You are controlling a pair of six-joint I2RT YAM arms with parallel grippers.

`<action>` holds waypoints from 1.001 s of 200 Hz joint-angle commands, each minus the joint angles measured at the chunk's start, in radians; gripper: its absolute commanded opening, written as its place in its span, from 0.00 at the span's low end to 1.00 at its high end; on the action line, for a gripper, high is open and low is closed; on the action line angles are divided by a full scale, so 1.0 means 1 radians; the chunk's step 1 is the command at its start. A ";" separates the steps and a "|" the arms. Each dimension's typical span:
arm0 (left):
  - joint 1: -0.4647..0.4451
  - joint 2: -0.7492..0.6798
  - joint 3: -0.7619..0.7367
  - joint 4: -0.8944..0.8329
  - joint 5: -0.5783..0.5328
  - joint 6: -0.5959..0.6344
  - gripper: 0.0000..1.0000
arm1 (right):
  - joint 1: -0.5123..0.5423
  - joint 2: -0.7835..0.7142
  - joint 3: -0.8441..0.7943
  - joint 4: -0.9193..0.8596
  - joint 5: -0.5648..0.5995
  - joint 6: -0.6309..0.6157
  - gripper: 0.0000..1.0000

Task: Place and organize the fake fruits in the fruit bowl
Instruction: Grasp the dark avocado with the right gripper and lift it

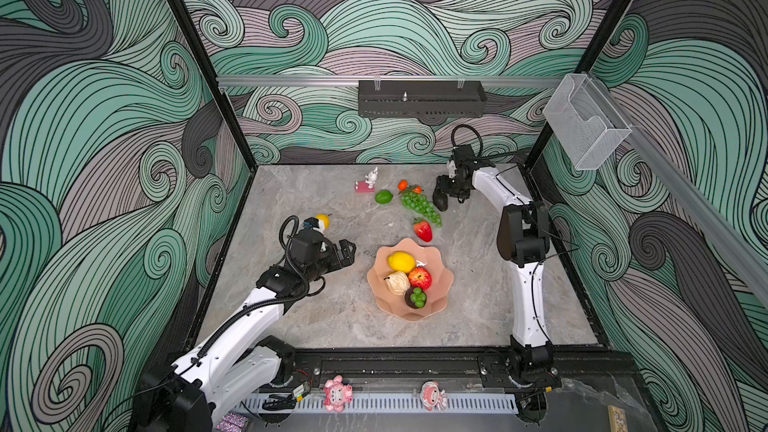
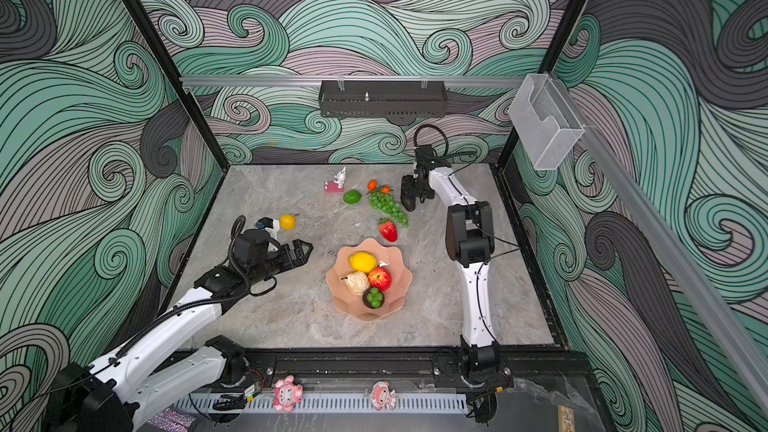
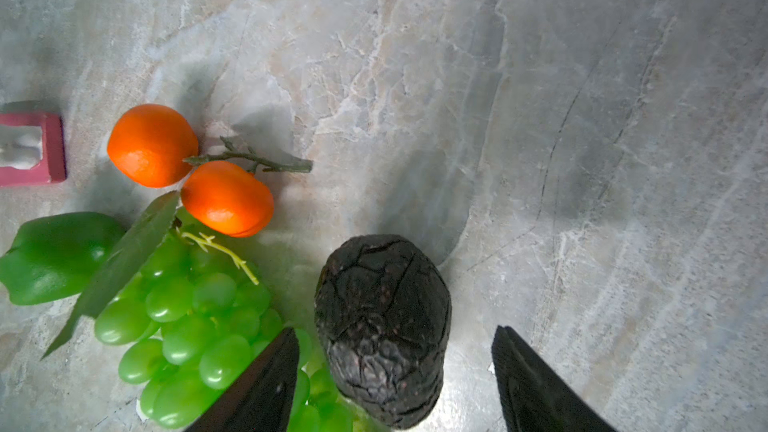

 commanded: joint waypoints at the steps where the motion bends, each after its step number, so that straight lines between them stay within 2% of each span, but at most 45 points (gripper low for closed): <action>1: -0.009 0.013 0.017 0.036 0.011 0.014 0.99 | -0.002 0.038 0.040 -0.034 -0.022 -0.009 0.74; 64: -0.008 0.021 0.010 0.039 -0.014 0.009 0.99 | -0.002 0.129 0.138 -0.076 -0.026 -0.002 0.65; 107: -0.008 0.023 0.008 0.043 -0.017 0.008 0.99 | -0.001 0.123 0.131 -0.084 -0.024 0.002 0.56; 133: -0.008 0.021 0.003 0.051 -0.020 0.003 0.99 | -0.002 0.086 0.105 -0.083 -0.029 0.005 0.50; 161: -0.008 0.020 0.004 0.060 -0.011 0.001 0.99 | -0.004 0.015 0.052 -0.074 -0.031 0.019 0.49; 200: -0.008 0.017 0.038 0.063 0.046 0.008 0.99 | -0.017 -0.167 -0.116 0.006 -0.013 0.068 0.48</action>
